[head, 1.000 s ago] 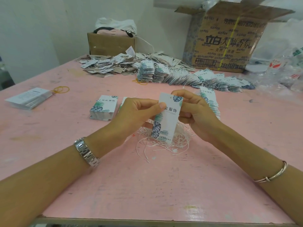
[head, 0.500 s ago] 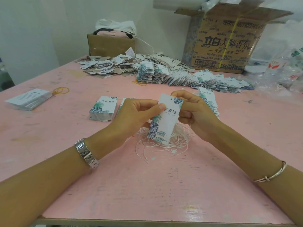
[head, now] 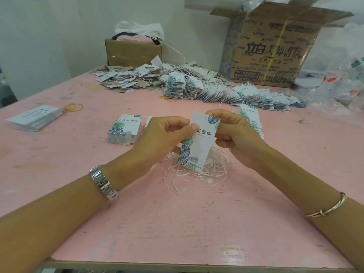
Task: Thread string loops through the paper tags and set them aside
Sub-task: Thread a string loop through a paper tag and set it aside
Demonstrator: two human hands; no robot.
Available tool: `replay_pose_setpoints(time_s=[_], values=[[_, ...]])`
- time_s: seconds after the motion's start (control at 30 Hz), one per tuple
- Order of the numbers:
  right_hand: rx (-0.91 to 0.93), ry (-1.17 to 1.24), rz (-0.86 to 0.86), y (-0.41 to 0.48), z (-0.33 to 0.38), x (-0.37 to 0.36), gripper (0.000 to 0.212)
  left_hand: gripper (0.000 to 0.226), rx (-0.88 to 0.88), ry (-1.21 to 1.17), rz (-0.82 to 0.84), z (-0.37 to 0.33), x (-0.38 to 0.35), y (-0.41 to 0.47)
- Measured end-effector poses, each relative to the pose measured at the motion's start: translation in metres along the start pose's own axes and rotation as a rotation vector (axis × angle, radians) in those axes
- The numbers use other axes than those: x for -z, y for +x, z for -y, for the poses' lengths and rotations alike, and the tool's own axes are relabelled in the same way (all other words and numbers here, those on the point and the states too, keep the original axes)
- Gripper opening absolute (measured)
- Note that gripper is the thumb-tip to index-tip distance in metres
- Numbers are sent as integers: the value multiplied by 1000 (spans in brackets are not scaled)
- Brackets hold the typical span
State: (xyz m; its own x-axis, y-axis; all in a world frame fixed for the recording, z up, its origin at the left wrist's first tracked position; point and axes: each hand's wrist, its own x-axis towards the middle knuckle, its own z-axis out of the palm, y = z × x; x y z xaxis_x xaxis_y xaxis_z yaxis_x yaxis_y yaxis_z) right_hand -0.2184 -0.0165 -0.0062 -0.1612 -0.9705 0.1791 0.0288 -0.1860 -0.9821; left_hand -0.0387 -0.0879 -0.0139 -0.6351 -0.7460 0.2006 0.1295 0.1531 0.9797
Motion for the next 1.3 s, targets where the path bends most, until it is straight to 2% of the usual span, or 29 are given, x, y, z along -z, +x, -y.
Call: replay_pose_setpoints(time_s=[0.1, 0.2, 0.3, 0.37, 0.47, 0.67, 0.9, 1.03, 1.13, 1.3], values=[[26, -79, 1, -1, 1, -2, 23, 22, -117, 182, -92, 2, 1, 0], [33, -114, -1, -2, 1, -4, 18, 34, -292, 298, -129, 3, 1, -3], [52, -128, 8, -2, 2, -5, 16, 28, -476, 398, -148, 1, -2, -6], [63, -126, 14, -3, 3, -5, 15, 17, -539, 425, -155, 0, -4, -7], [96, -147, 6, -3, 3, -5, 10, 9, -569, 465, -168, 0, -3, -7], [158, -230, 44, -6, 3, -6, 10, 11, -666, 547, -192, -1, -2, -7], [230, -296, 38, -7, 6, -10, 9, 10, -695, 596, -198, -1, 2, -6], [262, -308, 75, -8, 4, -6, 4, 9, -672, 606, -202, 1, 2, -5], [278, -332, 74, -7, 3, -5, 15, 11, -657, 631, -212, 1, 2, -5], [243, -436, 110, -6, 11, -2, 8, 7, -611, 569, -193, -2, 4, -5]])
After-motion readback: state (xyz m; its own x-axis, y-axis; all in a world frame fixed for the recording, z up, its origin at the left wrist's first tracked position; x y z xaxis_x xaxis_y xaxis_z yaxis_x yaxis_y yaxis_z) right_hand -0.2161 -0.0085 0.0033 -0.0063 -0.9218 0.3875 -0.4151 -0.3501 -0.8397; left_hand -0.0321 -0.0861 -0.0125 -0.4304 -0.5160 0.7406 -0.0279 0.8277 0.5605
